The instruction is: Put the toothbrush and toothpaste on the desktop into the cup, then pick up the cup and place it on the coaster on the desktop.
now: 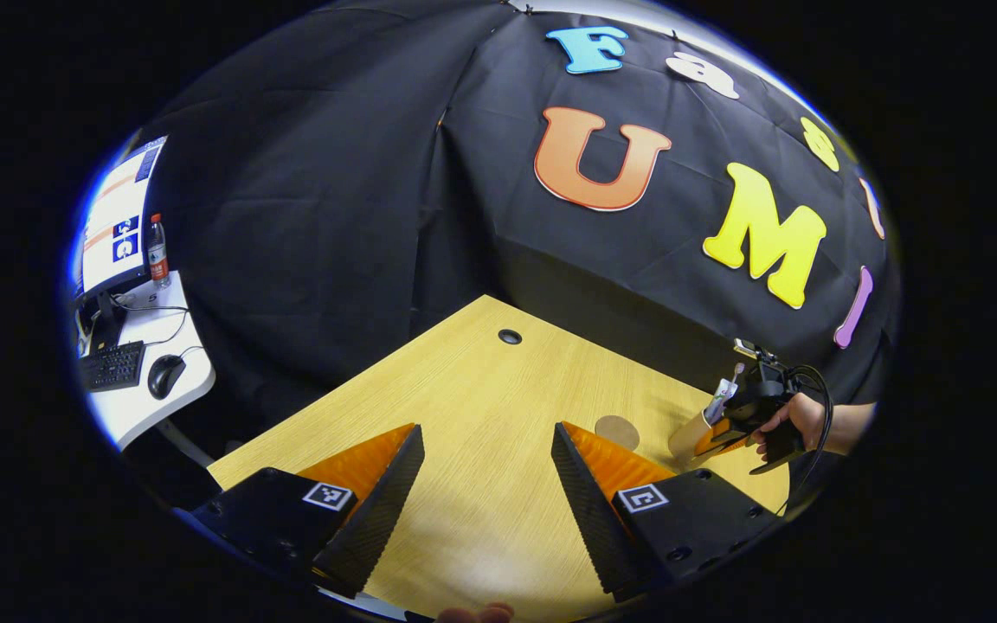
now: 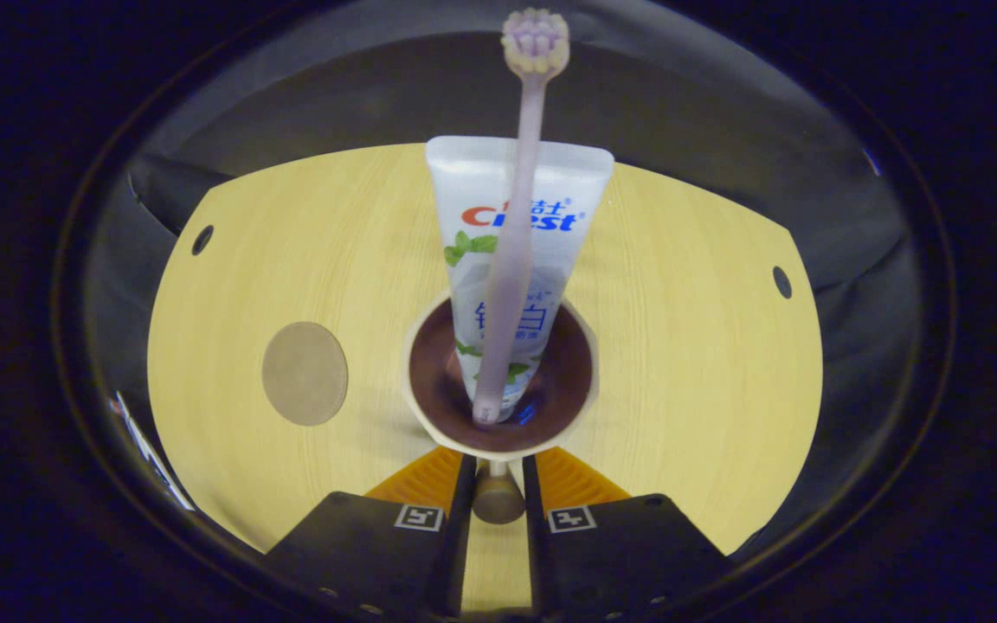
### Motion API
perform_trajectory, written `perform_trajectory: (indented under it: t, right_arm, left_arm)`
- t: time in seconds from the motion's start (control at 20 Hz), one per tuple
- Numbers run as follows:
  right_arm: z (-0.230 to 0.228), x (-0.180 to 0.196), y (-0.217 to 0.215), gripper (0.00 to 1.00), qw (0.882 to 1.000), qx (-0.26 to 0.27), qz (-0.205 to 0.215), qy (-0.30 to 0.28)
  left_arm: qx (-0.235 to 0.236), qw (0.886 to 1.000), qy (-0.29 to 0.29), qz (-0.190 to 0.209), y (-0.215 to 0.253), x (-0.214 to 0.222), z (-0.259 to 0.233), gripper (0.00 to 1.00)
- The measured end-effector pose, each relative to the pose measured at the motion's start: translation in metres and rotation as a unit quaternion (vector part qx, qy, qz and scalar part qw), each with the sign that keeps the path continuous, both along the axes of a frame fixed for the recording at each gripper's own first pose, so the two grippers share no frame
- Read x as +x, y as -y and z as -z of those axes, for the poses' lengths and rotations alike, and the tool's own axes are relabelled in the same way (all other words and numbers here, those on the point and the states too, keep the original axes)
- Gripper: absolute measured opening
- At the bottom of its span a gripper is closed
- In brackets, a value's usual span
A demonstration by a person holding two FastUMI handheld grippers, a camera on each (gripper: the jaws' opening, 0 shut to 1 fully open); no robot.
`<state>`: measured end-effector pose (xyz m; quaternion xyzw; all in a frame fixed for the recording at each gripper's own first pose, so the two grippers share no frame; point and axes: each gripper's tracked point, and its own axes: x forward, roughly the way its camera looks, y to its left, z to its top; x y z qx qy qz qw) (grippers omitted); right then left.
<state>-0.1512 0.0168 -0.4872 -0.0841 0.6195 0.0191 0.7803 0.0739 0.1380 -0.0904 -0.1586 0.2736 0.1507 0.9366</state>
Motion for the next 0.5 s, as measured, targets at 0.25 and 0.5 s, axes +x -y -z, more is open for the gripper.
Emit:
perform_trajectory:
  t: [0.25, 0.5]
  right_arm:
    - [0.003, -0.001, -0.002, 0.26, 1.000, 0.003, 0.004, -0.007]
    - [0.001, -0.002, -0.004, 0.24, 0.999, 0.031, 0.017, 0.010]
  left_arm:
    - [-0.004, 1.000, -0.003, 0.005, 0.007, 0.006, 0.002, 0.95]
    - [-0.002, 1.000, -0.005, 0.015, 0.013, 0.008, 0.003, 0.95]
